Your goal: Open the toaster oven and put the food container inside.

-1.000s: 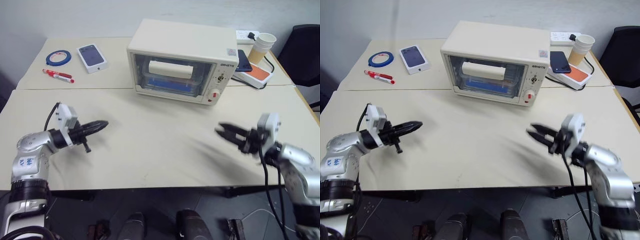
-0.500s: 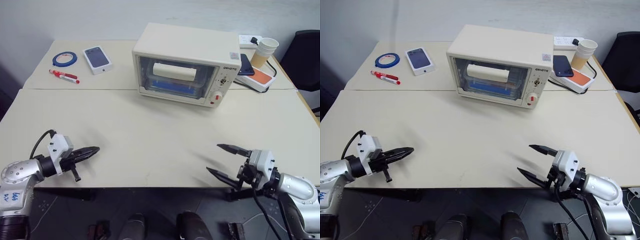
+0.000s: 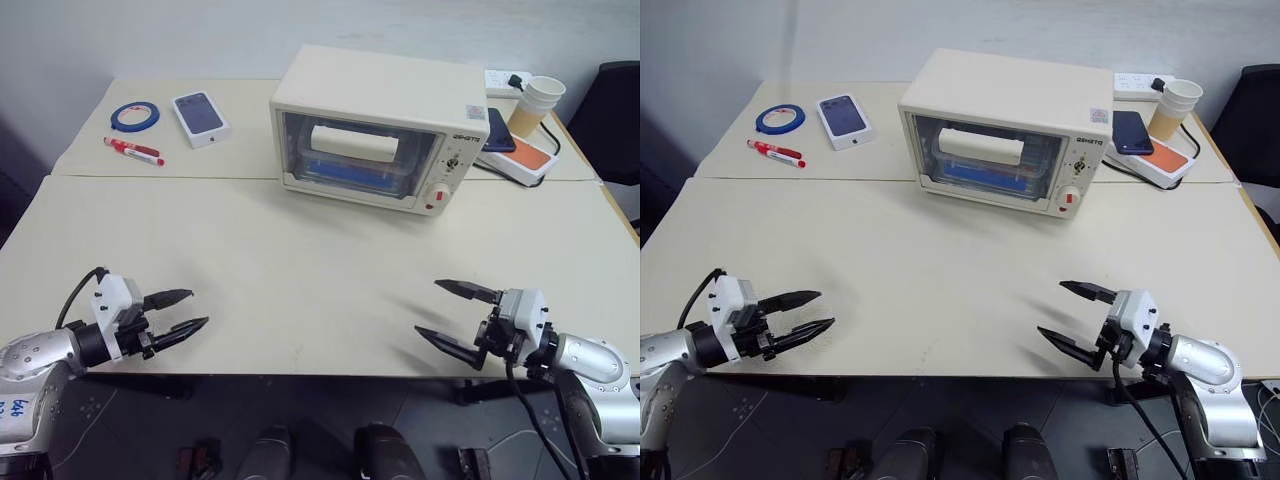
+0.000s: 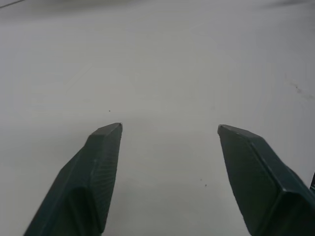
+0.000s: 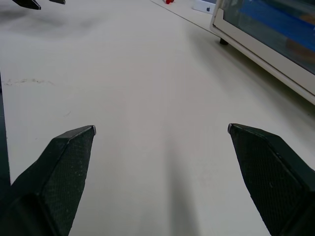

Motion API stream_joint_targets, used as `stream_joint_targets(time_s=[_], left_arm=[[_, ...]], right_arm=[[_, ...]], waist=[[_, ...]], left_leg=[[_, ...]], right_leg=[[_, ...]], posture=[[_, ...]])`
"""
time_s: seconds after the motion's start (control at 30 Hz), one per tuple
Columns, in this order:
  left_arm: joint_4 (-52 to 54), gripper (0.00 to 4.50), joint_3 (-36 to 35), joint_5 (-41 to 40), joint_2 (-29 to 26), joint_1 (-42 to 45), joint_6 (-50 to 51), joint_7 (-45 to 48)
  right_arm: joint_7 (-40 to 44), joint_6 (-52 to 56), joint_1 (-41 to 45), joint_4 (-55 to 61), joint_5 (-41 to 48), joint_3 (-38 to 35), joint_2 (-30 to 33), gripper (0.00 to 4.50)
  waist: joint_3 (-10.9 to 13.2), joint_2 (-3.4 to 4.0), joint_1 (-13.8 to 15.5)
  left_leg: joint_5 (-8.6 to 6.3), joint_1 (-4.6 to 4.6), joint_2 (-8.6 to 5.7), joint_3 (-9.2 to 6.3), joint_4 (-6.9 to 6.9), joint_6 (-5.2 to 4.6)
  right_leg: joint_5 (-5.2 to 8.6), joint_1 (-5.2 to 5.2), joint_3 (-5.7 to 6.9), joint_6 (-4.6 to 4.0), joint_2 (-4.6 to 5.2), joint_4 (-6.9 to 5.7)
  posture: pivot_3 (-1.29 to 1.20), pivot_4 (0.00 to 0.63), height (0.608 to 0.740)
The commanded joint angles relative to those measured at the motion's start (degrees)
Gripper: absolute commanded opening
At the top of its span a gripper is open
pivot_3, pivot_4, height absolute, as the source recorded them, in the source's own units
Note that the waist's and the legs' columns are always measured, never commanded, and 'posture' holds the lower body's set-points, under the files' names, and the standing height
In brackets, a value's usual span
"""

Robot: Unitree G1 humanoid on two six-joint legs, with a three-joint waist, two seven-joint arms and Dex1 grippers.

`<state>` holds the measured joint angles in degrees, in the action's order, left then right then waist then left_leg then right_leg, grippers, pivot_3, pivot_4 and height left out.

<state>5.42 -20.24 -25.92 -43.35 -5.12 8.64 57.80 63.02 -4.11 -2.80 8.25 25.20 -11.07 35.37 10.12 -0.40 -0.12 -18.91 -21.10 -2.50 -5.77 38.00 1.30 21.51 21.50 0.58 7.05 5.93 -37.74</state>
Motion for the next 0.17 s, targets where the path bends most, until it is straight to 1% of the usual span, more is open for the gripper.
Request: stream_joint_targets(time_s=[0.03,0.17], left_arm=[[-1.44,4.26,-0.06,2.09,1.12,0.07,-5.19,-0.41],[-2.65,4.26,1.03,5.5,1.15,0.92,-8.62,-2.03]], right_arm=[[1.28,-2.13,0.03,-0.77,0.69,-0.95,0.93,4.5],[1.08,-3.2,-0.87,-1.79,0.58,-1.49,0.49,4.5]], waist=[[0.0,0.0,0.0],[0.0,0.0,-0.01]], left_leg=[[0.0,0.0,0.0,0.01,0.0,0.0],[0.0,0.0,0.01,0.0,0.0,0.0]], right_leg=[[0.0,0.0,0.0,0.0,-0.01,0.0],[0.0,0.0,0.01,0.0,-0.02,0.0]], posture=[[0.0,0.15,0.74],[0.0,0.15,0.74]])
